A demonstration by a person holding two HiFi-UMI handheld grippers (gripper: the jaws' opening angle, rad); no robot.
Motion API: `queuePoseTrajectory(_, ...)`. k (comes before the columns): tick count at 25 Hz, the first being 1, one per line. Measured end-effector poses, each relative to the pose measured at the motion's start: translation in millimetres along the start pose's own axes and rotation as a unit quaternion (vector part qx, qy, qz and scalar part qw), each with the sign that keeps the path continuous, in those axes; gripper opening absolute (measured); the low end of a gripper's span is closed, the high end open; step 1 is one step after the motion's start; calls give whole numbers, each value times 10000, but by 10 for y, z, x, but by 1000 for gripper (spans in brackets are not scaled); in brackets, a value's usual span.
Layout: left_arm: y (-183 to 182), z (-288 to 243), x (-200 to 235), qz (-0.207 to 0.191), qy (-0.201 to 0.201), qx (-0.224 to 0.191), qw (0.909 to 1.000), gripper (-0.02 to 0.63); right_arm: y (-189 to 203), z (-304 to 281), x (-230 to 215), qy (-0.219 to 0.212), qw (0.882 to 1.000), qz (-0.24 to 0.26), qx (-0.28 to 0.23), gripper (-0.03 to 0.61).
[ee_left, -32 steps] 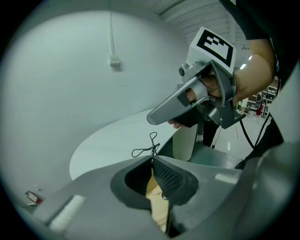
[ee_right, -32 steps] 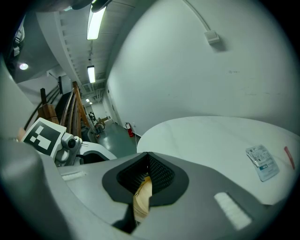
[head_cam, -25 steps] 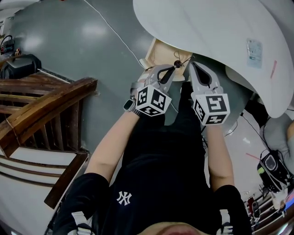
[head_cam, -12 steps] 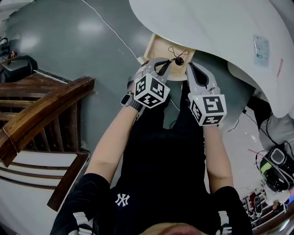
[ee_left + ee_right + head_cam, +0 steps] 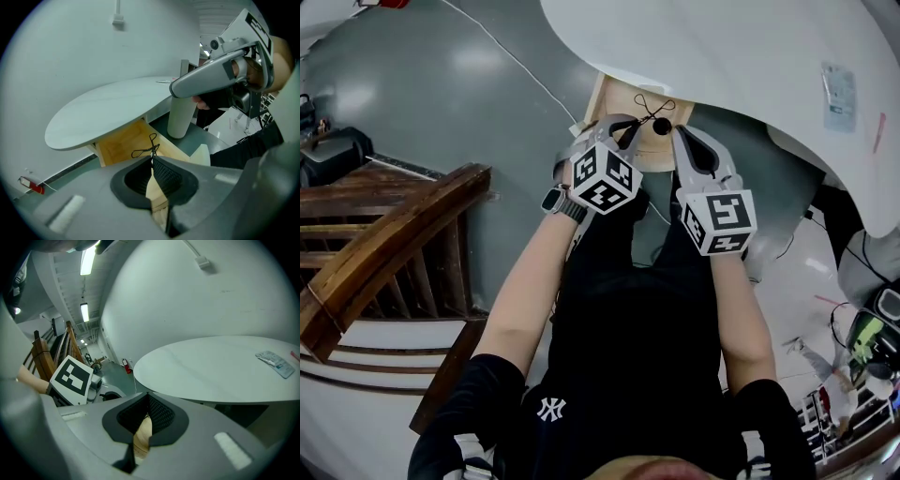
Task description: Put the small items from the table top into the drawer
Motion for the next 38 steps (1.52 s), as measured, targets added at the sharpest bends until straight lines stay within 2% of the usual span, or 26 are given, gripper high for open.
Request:
queuePoseTrajectory(12, 172, -347, 74, 12, 345, 583, 9977, 14, 16, -71, -152, 139, 9998, -153, -71, 23)
queuePoseTrajectory(21, 263, -441, 89, 20, 486, 667, 9966, 15, 30, -90, -147, 193, 9996, -205, -73, 23)
queuePoseTrajectory(25, 181, -385, 72, 156, 479, 473, 9976, 14, 42, -59, -151, 205, 9995, -234, -64, 23)
queuePoseTrajectory(30, -3, -139, 93, 714, 507, -51, 9961, 1, -46, 19, -67, 155, 9996, -208, -85, 23)
queuePoseTrajectory(38, -231, 280, 93, 983, 356, -418, 9936, 1, -309, 255, 88, 146, 9994, -177, -244, 23)
Point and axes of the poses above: the fingertips, and each gripper's own axes: z backward along the fingers, x to its left, y out of its underside, the point moved 2 cm from there along z, backward along the fingers, and after that the axes turned 11 degrees about -z, right-handed, at the moved point
